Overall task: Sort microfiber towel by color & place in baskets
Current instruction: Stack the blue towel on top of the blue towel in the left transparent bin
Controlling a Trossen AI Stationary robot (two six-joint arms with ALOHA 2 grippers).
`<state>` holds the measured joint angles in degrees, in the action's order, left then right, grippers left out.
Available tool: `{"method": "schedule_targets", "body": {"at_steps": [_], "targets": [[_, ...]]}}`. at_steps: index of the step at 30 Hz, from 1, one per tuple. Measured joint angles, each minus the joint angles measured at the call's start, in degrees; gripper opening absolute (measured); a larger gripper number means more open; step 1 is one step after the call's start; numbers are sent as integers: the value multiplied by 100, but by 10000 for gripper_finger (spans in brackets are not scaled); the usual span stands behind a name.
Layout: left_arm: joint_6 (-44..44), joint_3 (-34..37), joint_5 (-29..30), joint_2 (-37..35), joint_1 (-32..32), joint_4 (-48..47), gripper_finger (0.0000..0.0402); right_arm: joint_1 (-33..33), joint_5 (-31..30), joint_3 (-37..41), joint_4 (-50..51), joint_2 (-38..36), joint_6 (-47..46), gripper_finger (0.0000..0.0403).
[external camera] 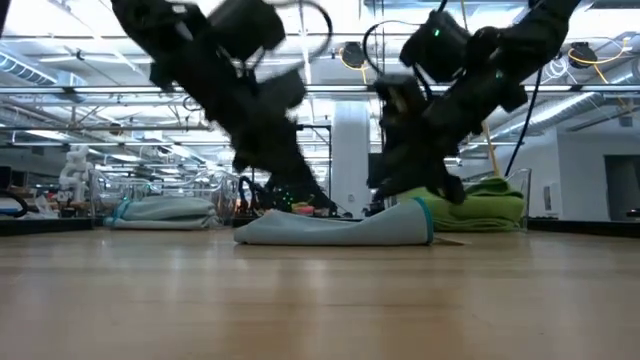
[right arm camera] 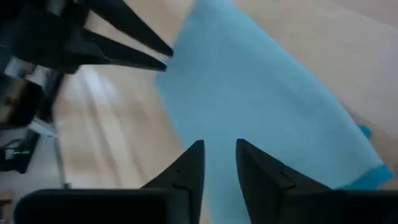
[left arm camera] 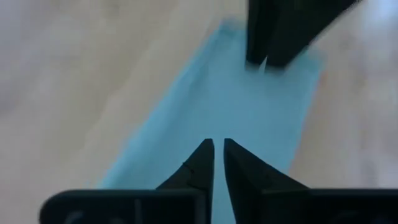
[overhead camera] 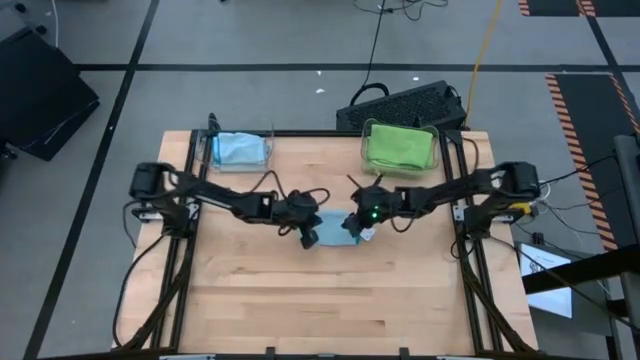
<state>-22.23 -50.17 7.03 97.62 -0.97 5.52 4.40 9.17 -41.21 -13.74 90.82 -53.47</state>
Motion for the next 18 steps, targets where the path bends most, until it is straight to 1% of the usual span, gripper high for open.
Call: {"method": "schedule_targets", "body": {"at_steps": [4, 6, 8, 11, 14, 18], "targets": [[-225, 5, -13, 486, 72, 19, 22, 52, -2, 2, 152, 300, -1, 52], [-396, 17, -13, 604, 112, -224, 15, 62, -16, -16, 289, 433, -63, 40], [-547, 3, 2, 711, 125, -245, 9, 61, -4, -2, 418, 553, -120, 31], [-512, 0, 22, 700, 138, -333, 3, 66, -9, -22, 500, 621, -131, 23], [-334, 0, 28, 678, 169, -328, 7, 126, -108, -20, 553, 599, -157, 21], [-358, 22, 28, 403, 294, -473, 19, 320, 17, 3, 725, 253, -206, 28]]}}
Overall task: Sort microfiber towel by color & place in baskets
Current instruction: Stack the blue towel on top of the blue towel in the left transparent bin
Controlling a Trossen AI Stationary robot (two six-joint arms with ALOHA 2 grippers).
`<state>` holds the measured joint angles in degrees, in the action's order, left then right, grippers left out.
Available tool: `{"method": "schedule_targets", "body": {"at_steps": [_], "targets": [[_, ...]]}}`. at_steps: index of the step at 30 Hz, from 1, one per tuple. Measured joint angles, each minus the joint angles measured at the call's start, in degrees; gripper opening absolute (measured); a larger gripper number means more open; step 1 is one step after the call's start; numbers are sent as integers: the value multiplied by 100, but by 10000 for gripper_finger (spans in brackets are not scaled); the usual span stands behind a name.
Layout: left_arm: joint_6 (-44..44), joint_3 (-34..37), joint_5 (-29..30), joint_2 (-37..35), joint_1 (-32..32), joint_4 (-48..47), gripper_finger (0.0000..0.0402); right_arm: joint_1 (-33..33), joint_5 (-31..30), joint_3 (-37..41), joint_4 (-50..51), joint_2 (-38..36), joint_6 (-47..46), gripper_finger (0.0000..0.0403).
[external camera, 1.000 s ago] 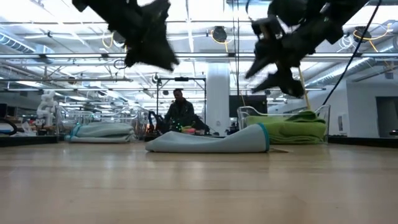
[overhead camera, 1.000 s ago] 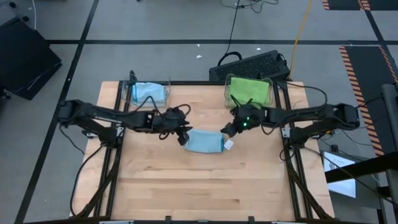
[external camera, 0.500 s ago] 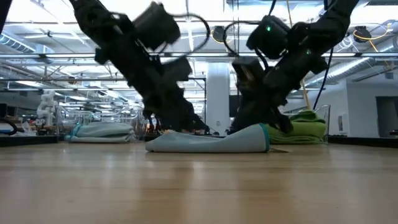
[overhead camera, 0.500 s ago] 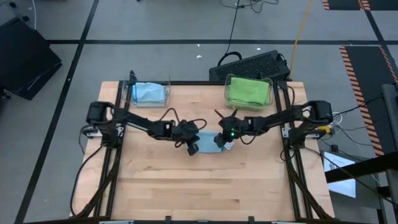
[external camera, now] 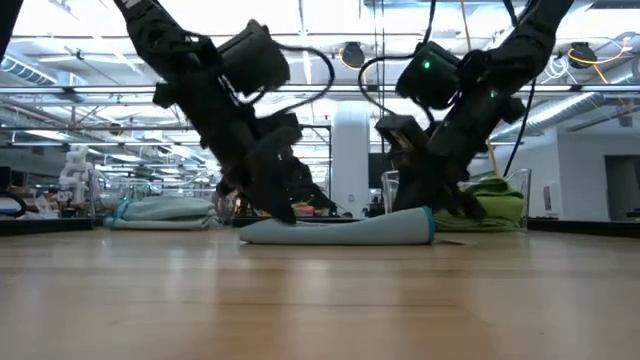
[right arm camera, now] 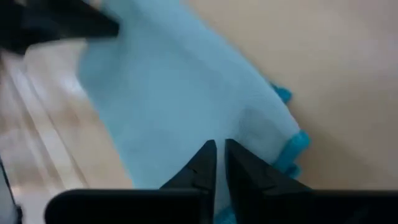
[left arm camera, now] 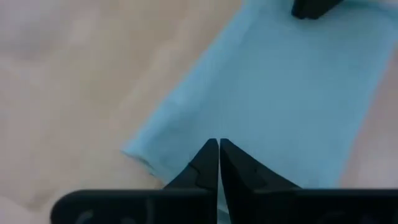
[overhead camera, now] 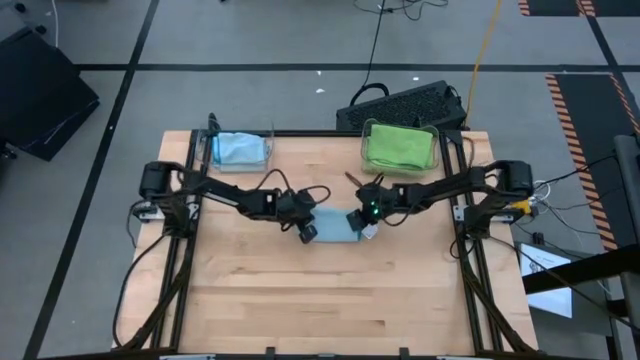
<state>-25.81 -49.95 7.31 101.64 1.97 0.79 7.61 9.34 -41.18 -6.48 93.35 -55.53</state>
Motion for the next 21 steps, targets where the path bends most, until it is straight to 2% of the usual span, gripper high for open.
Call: {"method": "schedule_targets", "body": {"at_steps": [2, 5, 9, 11, 13, 16, 21], "targets": [[-140, 0, -31, -333, 51, -136, 17, 68, 47, 1, 139, -345, -214, 40], [-381, -12, -89, -788, 85, -199, 6, 84, 95, -7, 873, -1066, -878, 74], [-544, -11, -111, -1120, 10, -141, 7, -110, 110, -1, 2035, -1755, -2008, 147], [-563, -11, -155, -1114, -29, -108, 14, -263, 0, -14, 2304, -1896, -2442, 187], [-528, -11, -177, -999, -58, -25, 17, -359, -149, -2, 2503, -1851, -2758, 226], [-469, -11, -191, -728, -71, 34, 18, -357, -164, -1, 2261, -1534, -3010, 274], [-447, -13, -544, -250, -25, 407, 19, -367, 289, -1, 1163, -865, -3154, 317]]}}
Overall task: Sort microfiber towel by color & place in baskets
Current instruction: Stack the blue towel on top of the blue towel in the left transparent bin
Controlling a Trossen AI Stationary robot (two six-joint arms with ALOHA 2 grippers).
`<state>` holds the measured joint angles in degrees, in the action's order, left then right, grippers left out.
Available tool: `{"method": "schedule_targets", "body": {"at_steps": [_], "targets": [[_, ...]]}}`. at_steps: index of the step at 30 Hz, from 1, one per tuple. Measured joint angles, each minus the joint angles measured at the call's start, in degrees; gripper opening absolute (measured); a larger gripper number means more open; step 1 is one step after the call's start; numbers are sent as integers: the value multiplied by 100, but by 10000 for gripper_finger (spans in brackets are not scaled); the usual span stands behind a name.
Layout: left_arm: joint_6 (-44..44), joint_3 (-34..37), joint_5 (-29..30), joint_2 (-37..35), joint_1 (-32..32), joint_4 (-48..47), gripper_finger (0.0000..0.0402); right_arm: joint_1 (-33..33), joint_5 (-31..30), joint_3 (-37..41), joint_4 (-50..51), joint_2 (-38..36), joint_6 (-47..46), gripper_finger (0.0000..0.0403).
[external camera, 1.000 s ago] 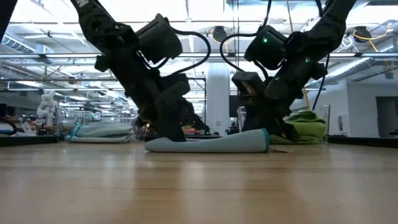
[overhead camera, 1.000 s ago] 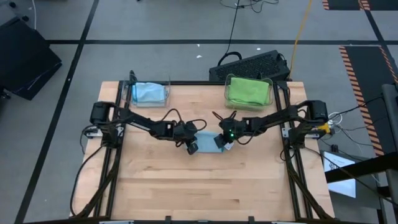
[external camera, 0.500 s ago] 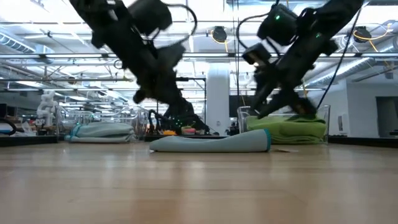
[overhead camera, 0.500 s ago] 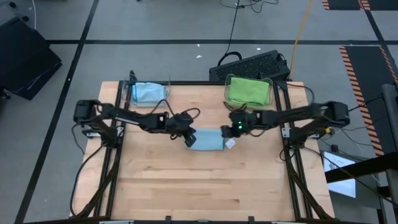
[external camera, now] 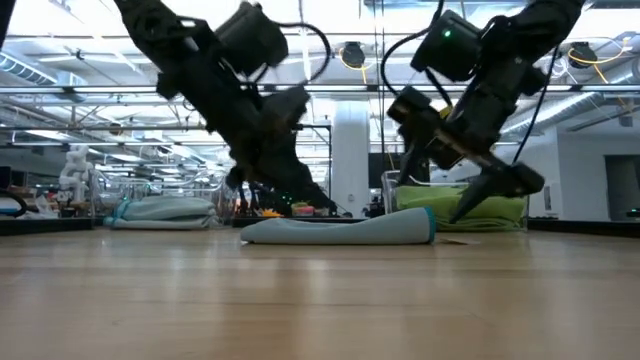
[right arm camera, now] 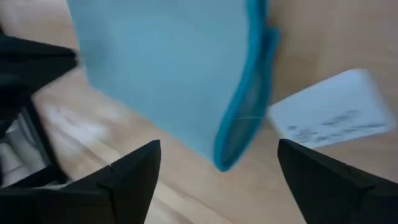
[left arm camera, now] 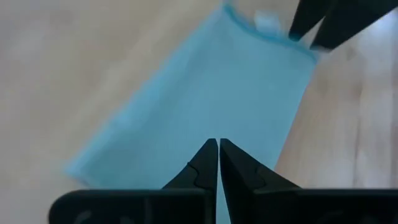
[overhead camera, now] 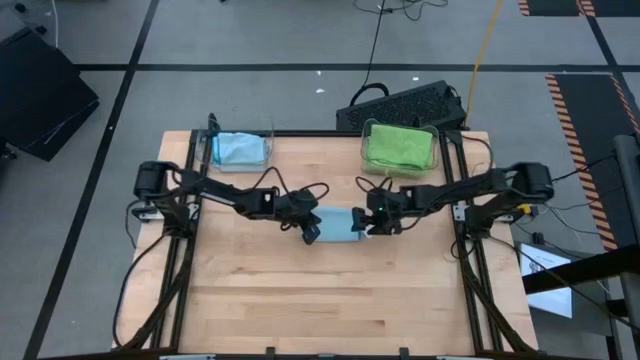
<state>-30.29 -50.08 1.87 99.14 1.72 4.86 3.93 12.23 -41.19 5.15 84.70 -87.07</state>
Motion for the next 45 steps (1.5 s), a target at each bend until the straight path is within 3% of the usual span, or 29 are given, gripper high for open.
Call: {"method": "schedule_targets", "body": {"at_steps": [3, 11, 21, 29, 37, 45], "targets": [[37, 11, -230, 251, 13, 182, 19, -98, 132, -2, -403, 328, -270, 325], [159, 6, -383, 646, 26, 307, 19, -252, -7, -4, -330, 438, -527, 326], [295, 4, -371, 666, 24, 289, 19, -204, 133, -24, -1125, 1057, -647, 325], [355, 4, -397, 666, 24, 278, 19, -37, 63, -15, -1431, 1141, -679, 315], [489, 4, -485, 665, 24, 270, 19, 113, -313, -11, -1482, 1187, -641, 241], [494, 4, -487, 663, 24, 270, 19, 194, -682, 0, -1460, 1205, -291, 86]]}}
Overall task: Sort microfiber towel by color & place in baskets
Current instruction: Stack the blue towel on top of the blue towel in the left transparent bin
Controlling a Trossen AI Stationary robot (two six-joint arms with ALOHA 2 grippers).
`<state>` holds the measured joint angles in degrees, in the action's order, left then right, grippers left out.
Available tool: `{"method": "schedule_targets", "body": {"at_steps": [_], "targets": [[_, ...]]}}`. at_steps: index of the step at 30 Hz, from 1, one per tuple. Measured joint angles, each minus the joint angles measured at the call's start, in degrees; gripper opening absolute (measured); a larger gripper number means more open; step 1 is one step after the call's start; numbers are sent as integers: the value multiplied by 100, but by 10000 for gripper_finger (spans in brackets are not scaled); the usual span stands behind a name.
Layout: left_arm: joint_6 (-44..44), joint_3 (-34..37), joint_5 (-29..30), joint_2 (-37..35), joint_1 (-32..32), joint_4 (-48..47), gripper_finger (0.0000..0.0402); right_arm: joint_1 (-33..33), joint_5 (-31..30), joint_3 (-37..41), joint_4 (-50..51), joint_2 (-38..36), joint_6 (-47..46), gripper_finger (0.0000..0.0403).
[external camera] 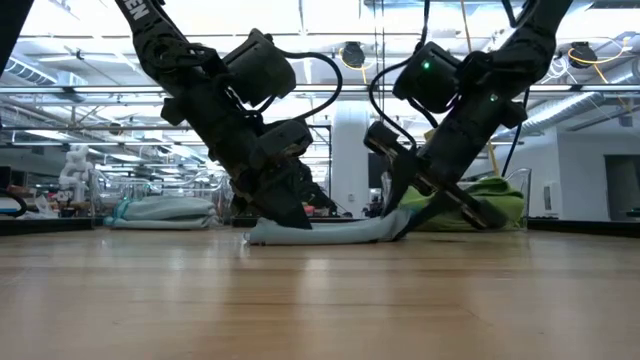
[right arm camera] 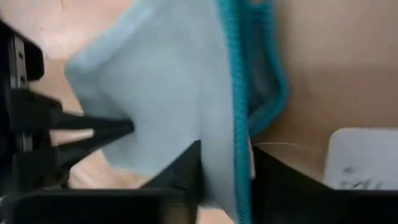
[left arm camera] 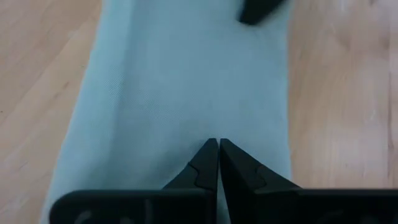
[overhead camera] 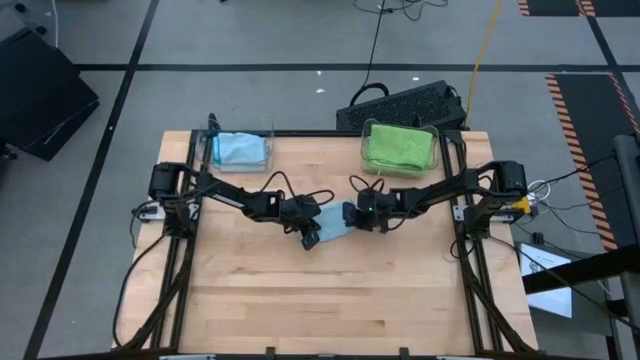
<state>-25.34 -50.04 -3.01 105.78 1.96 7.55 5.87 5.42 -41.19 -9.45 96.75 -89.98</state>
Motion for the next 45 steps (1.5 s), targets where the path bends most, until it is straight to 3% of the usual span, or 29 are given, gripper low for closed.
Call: {"method": "schedule_targets", "body": {"at_steps": [2, 4, 10, 16, 19, 24, 28, 32, 36, 45], "targets": [[0, -4, -2, 0, 0, 7, 19, 26, -123, 0, -11, 2, 120, 37], [0, -4, -2, 0, 0, 6, 19, 58, -199, 0, -18, 0, 232, 16], [-156, -4, -60, -82, 49, -61, 19, 174, -257, 0, -62, -9, 667, 11], [-442, 2, 70, -1030, 197, -456, 25, 321, 154, 2, -587, -58, 972, 11], [20, 0, 517, -1688, 150, -813, 56, 406, 595, 2, -854, -54, 930, 11], [1410, -9, 1529, -2099, -397, -668, 160, 506, 973, 0, -1262, -59, 495, 11], [1463, -8, 2599, -1616, -853, -304, 249, 585, 1032, 0, -1375, -59, 154, 11], [1477, -25, 2792, -814, -1100, 579, 302, 635, 1117, -2, -1436, -60, -70, 11], [1365, -290, 3166, -83, -1187, 735, 320, 656, 1125, -4, -1487, -61, -239, 11], [1728, -1216, 4005, 864, -1152, 454, 321, 656, 1136, -4, -1582, -61, -627, 11]]}}
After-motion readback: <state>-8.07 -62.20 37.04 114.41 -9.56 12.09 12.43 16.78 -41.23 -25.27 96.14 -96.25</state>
